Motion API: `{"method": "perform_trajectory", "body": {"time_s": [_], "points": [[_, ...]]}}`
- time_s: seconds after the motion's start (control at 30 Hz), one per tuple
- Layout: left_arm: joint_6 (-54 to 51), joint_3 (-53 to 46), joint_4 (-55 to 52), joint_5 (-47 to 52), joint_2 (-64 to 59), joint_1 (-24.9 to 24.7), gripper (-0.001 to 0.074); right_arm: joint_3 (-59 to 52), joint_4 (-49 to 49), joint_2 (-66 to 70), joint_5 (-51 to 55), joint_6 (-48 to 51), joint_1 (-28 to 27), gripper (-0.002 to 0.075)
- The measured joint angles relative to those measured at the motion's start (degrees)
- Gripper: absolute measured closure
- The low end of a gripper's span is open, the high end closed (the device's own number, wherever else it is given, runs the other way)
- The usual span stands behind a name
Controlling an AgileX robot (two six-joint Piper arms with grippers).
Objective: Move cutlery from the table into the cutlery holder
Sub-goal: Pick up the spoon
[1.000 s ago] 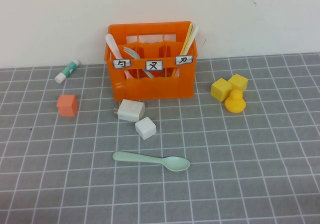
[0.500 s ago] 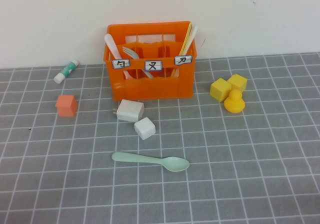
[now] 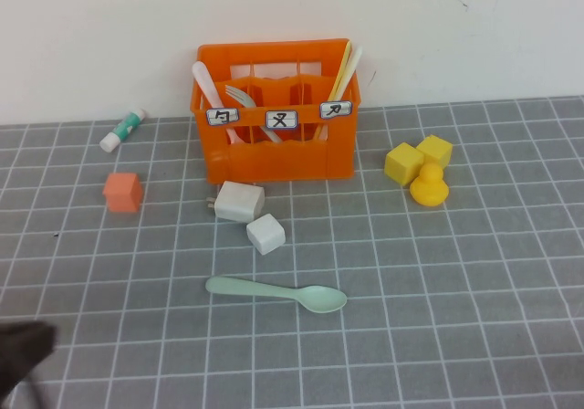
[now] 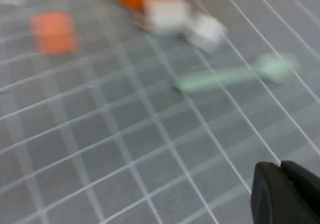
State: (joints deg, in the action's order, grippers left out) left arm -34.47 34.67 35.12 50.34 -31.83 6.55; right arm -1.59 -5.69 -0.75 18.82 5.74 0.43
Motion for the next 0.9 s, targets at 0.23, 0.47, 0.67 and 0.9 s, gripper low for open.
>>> {"method": "perform_trajectory", "body": {"time_s": [0.23, 0.47, 0.67, 0.9], "points": [[-19.54, 14.63, 4.91, 8.31, -21.82, 0.0, 0.0736, 0.0, 0.0, 0.0, 0.0, 0.0, 0.0, 0.0729], [-23.72, 23.92, 2.36, 5.0, -38.4, -6.52, 0.0735, 0.0, 0.0, 0.0, 0.0, 0.0, 0.0, 0.0729], [-16.7, 32.06, -15.31, 5.85, -50.74, -21.03, 0.0678, 0.0, 0.0, 0.0, 0.0, 0.0, 0.0, 0.0729], [-9.38, 36.91, -33.41, 3.71, -62.84, -34.56, 0.0503, 0.0, 0.0, 0.0, 0.0, 0.0, 0.0, 0.0729]]}}
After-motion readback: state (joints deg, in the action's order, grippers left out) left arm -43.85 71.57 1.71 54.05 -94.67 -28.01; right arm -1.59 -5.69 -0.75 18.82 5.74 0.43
